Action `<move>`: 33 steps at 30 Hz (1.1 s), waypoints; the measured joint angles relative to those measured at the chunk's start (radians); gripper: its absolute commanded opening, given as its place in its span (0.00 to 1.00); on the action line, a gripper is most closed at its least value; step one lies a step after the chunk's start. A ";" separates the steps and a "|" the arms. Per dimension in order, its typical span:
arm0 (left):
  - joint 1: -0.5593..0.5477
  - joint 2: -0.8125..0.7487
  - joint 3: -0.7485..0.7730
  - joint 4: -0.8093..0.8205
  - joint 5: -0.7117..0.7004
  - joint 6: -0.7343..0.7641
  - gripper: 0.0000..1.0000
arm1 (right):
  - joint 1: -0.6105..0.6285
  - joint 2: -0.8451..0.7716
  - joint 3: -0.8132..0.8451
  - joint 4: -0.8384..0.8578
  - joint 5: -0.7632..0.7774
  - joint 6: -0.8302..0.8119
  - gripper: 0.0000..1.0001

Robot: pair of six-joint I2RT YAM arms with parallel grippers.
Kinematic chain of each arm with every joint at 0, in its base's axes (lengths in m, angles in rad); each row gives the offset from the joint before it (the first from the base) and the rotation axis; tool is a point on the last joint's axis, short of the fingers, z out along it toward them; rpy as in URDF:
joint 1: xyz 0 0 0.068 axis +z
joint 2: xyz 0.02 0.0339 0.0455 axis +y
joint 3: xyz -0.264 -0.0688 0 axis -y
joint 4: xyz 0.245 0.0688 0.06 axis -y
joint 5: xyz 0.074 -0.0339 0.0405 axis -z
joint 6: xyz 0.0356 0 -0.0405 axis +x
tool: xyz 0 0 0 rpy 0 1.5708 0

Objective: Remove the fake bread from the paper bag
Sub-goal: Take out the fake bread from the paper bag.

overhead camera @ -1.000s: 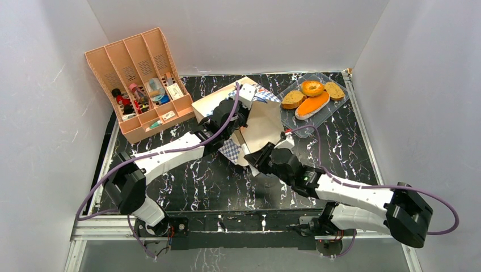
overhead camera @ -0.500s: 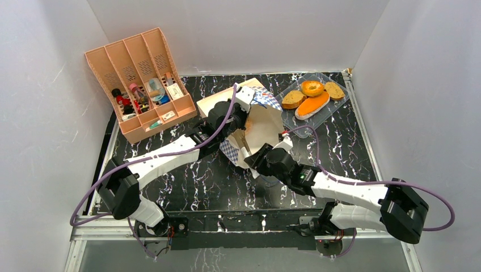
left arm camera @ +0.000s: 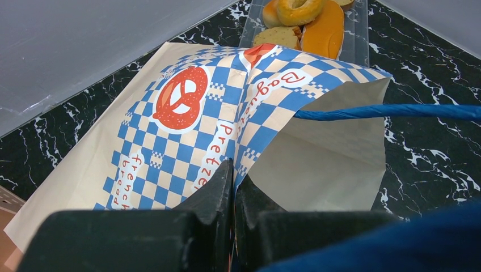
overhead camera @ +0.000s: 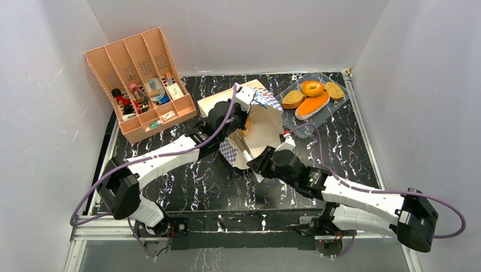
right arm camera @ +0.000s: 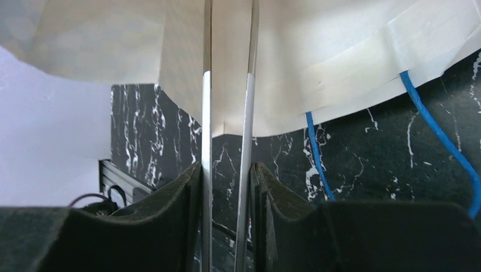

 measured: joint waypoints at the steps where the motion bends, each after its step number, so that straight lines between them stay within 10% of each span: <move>1: 0.000 0.000 0.000 0.000 0.000 0.000 0.00 | 0.005 -0.008 0.000 -0.013 -0.001 -0.014 0.28; 33: 0.001 0.033 0.101 -0.116 0.072 -0.001 0.00 | 0.109 0.066 0.116 -0.370 0.256 -0.198 0.31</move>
